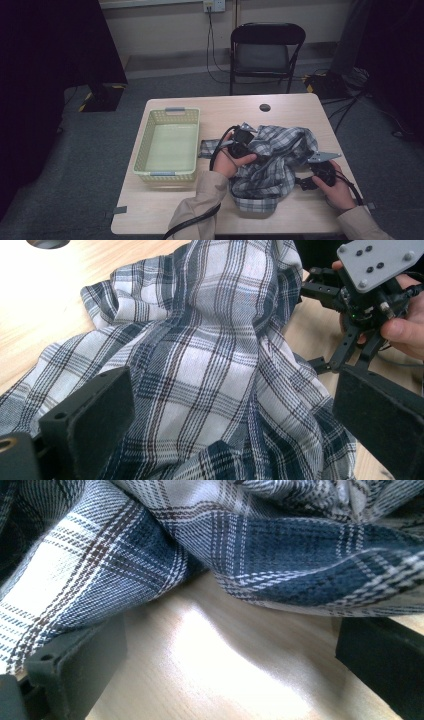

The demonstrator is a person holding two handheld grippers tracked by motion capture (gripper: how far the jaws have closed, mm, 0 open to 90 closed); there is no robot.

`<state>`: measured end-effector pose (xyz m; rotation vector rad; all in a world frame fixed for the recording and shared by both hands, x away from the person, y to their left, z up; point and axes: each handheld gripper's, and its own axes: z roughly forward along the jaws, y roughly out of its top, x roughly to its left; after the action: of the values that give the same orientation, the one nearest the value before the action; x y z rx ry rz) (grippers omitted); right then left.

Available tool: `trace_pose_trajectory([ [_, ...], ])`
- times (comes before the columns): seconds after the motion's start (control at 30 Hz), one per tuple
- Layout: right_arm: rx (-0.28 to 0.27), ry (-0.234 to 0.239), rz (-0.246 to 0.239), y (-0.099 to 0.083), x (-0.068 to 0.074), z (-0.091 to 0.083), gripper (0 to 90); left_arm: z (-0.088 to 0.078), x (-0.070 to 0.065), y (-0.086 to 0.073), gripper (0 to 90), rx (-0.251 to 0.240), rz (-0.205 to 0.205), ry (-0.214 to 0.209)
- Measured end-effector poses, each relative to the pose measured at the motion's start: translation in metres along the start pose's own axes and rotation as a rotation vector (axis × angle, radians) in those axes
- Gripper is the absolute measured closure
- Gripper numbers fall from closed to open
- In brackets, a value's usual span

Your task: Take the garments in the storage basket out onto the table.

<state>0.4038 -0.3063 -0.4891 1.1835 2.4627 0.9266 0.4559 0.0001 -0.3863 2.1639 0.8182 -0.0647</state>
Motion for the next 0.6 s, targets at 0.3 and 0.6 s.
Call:
trace_pose_trajectory([
  [0.3,0.0,0.0,0.0,0.0,0.0,0.0,0.0,-0.007,0.0,-0.01,2.8,-0.009,0.001,-0.008],
  [0.6,0.0,0.0,0.0,0.0,0.0,0.0,0.0,-0.015,0.002,-0.023,2.6,-0.005,0.004,0.0],
])
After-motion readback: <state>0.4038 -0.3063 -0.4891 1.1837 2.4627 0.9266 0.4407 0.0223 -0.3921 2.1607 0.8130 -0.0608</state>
